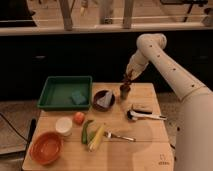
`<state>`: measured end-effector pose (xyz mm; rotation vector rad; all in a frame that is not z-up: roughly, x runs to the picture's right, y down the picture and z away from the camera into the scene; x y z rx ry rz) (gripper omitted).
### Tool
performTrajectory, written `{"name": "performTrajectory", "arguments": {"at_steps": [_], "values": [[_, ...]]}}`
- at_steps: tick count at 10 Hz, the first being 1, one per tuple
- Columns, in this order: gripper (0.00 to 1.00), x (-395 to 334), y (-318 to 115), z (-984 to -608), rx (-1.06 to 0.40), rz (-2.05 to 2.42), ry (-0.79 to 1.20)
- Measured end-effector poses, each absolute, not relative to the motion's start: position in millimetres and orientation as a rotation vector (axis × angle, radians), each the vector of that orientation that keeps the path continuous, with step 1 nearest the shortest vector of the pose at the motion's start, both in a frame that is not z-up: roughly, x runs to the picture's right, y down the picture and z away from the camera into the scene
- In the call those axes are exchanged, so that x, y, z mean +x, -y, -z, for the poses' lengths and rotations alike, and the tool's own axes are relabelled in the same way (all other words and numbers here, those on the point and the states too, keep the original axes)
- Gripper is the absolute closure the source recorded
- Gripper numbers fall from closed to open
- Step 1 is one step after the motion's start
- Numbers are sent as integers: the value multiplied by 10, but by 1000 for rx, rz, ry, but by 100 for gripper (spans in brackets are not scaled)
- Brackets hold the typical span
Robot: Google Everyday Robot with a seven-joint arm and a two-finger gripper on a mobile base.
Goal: Place grapes in metal cup
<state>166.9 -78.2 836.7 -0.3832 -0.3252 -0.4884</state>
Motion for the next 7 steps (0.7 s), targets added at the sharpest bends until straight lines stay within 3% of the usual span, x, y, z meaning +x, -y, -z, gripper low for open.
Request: {"name": "performTrajectory", "arguments": {"at_steps": [5, 7], "values": [[22, 1617, 764, -8394, -400, 499, 321], [20, 1604, 760, -8397, -406, 502, 318]]}}
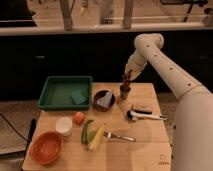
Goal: Place grapes in metal cup
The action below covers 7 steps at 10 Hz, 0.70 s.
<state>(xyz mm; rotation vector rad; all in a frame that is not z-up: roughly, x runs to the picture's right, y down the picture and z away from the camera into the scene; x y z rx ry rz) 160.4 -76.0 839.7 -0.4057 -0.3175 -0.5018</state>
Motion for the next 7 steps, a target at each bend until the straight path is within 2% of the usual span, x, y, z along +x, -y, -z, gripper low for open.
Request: {"name": "performTrajectory", "arguments": {"at_steps": [7], "values": [[20, 1597, 714, -8419, -421, 499, 314]]}}
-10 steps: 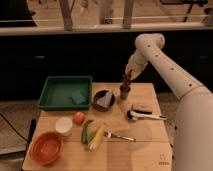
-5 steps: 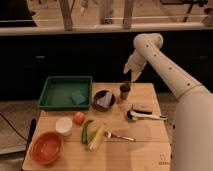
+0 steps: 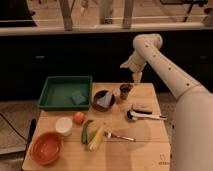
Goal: Place grapes in metal cup
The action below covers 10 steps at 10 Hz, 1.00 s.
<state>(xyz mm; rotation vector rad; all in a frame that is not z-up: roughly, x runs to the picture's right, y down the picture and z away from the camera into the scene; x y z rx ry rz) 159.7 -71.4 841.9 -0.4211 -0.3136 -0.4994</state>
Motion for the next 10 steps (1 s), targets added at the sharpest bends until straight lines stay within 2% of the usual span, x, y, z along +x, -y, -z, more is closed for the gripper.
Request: {"name": "performTrajectory", "arguments": {"at_steps": [10], "values": [[20, 1629, 686, -8464, -432, 490, 325]]}}
